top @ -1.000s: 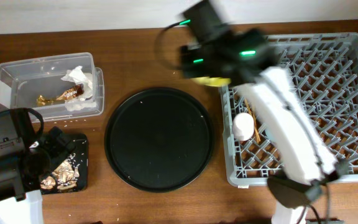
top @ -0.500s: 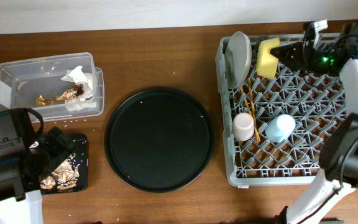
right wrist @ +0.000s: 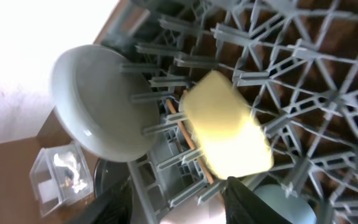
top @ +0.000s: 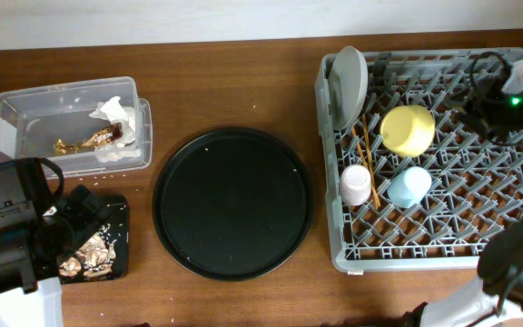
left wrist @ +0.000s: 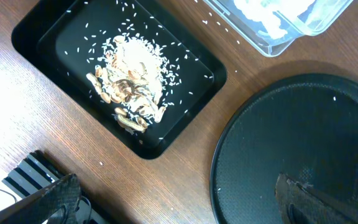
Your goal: Sort waste into correct bins and load items into the dishwasher rack
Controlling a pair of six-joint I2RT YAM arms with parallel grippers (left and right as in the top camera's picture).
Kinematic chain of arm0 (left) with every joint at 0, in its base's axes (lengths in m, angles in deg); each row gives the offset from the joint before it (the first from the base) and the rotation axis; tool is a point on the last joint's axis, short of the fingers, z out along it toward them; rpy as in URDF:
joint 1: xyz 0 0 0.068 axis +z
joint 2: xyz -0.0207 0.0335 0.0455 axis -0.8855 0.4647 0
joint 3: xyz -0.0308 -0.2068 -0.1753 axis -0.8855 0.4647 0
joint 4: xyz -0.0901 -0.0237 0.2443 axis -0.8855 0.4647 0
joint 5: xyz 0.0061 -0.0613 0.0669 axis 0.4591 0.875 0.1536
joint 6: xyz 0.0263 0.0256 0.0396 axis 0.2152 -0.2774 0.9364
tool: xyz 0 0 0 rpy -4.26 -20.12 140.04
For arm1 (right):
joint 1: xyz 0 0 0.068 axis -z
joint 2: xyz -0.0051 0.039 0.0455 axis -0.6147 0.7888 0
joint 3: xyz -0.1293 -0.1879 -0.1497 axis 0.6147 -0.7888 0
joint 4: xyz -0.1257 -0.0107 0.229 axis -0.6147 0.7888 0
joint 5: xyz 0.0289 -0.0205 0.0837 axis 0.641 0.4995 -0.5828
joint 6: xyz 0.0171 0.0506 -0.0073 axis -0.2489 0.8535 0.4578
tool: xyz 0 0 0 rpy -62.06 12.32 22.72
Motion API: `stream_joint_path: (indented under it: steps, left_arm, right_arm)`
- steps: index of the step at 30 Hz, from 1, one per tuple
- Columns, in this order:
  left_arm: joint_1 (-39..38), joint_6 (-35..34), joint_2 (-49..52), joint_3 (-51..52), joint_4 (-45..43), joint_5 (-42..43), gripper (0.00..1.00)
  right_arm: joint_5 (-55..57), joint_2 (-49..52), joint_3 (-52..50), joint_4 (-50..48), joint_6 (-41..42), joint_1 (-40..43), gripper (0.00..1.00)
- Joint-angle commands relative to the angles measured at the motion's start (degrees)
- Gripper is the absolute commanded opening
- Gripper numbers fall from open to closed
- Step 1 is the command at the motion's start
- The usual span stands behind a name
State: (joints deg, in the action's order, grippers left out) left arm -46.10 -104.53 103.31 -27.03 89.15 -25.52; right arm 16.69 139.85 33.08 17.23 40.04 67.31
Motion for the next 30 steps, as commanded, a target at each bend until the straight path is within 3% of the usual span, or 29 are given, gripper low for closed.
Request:
stream_joint_path:
  steps: [1, 3, 4, 6, 8, 12, 16, 18, 21, 23, 25, 30]
  left_arm:
    - [0.24, -0.28, -0.20, -0.87, -0.04, 0.00, 0.99]
    - [0.24, -0.28, -0.20, -0.87, -0.04, 0.00, 0.99]
    - [0.24, -0.28, -0.20, -0.87, -0.04, -0.02, 0.99]
    - [0.24, -0.28, -0.20, -0.87, -0.04, -0.02, 0.99]
    - [0.24, -0.28, -0.17, -0.87, -0.04, 0.00, 0.99]
    - [0.24, -0.28, -0.20, -0.87, -0.04, 0.00, 0.99]
    - [0.24, -0.28, -0.20, -0.87, -0.04, 0.00, 0.99]
    - [0.24, -0.28, -0.20, -0.87, -0.04, 0.00, 0.99]
    - [0.24, -0.28, -0.20, -0.87, -0.04, 0.00, 0.99]
    - [0.24, -0.28, -0.20, -0.87, -0.04, -0.02, 0.99]
    - [0.24, -0.28, -0.20, -0.87, -0.04, 0.00, 0.99]
    - [0.24, -0.28, -0.17, -0.87, -0.04, 0.00, 0.99]
  right_arm:
    - [5.25, -11.43, 0.74, 0.22, 1.07, 0.13, 0.49]
    - [7.52, -16.55, 0.74, 0.11, 1.05, -1.90, 0.49]
    - [12.24, -16.76, 0.72, 0.26, 1.05, -3.85, 0.43]
    - [19.32, -13.84, 0.70, 1.46, 1.03, -9.57, 0.13]
    - [25.79, -7.08, 0.70, 1.14, 1.05, -16.26, 0.04]
    - [30.73, 8.26, 0.70, -0.61, 1.05, -19.89, 0.04]
    - [38.10, 8.55, 0.72, -1.03, 1.05, -19.91, 0.04]
    - [46.99, 8.48, 1.07, -0.15, 3.28, -19.89, 0.04]
    - [55.04, 8.41, 5.29, 4.98, 5.92, -19.89, 0.04]
    - [54.27, 7.41, 10.62, 12.13, 5.99, -19.96, 0.04]
    - [49.62, 0.46, 14.84, 18.18, 5.99, -20.06, 0.04]
    - [42.84, -26.93, 14.25, 32.72, 5.95, -20.06, 0.04]
